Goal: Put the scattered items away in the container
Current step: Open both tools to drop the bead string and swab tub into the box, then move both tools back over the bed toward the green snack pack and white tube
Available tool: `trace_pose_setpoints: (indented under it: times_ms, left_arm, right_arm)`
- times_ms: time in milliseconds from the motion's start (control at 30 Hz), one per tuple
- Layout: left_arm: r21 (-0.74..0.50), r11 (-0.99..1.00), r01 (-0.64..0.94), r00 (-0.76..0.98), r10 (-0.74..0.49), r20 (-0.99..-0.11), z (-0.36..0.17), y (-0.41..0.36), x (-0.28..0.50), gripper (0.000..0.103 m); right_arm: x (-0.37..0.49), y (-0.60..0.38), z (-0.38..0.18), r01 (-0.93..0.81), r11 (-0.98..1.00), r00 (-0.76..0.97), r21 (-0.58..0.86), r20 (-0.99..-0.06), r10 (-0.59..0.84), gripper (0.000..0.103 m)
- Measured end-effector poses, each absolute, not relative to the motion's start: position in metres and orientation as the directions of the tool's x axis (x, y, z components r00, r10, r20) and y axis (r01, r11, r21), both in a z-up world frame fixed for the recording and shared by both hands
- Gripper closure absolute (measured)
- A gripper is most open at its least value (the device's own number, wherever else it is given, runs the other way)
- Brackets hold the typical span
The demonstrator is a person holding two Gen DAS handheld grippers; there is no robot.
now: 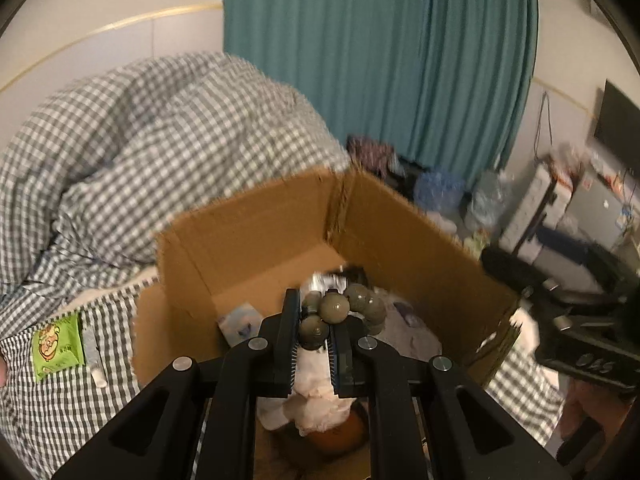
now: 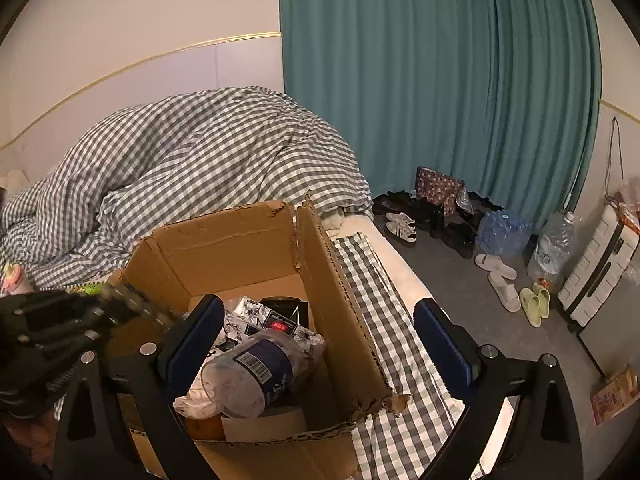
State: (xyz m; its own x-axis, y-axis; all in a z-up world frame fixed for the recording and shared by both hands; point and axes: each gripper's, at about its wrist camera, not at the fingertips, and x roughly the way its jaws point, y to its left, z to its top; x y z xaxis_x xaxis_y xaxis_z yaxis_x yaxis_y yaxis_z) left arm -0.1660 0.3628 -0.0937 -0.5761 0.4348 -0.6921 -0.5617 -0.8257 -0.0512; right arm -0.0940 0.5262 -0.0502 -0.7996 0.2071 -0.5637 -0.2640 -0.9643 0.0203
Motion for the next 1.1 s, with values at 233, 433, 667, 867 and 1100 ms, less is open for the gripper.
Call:
trace_pose_setpoints:
  times_ms: [233,433,667,867,1100]
  left_arm:
    - [-0.045,-0.854,-0.519,-0.579,0.39,-0.716,-0.099,0.36,-0.17,0.022]
    - [-0.029,-0.868,-0.496,-0.654,0.396,-0.645,-0.076,0.344,-0.16,0.015]
    - [-0.045,-0.875,-0.483,-0.731,0.431,-0.529,-0.044,0.313,-0.144,0.004]
    - [-0.034,-0.889,-0.456,-0.756,0.407,-0.512,-0.024,0.287,-0.134,0.0]
    - [-0.04,-0.916,-0.399,-0.798,0.368,-0.477,-0.009,0.24,-0.123,0.0]
  right_arm:
    - [-0.086,0.524,-0.046,-0.268,-0.963,-0.811,0.032,-0.548,0.207,0.007]
    - [-0.077,0.517,-0.035,-0.268,-0.962,-0.843,0.043,-0.495,0.213,0.007]
    - [-0.069,0.495,-0.011,-0.246,-0.969,-0.879,0.039,-0.429,0.206,0.004]
    - [-0.068,0.467,0.006,-0.231,-0.973,-0.894,0.021,-0.399,0.204,0.0]
    - [-0.065,0.431,0.023,-0.212,-0.977,-0.908,-0.011,-0.367,0.201,0.0]
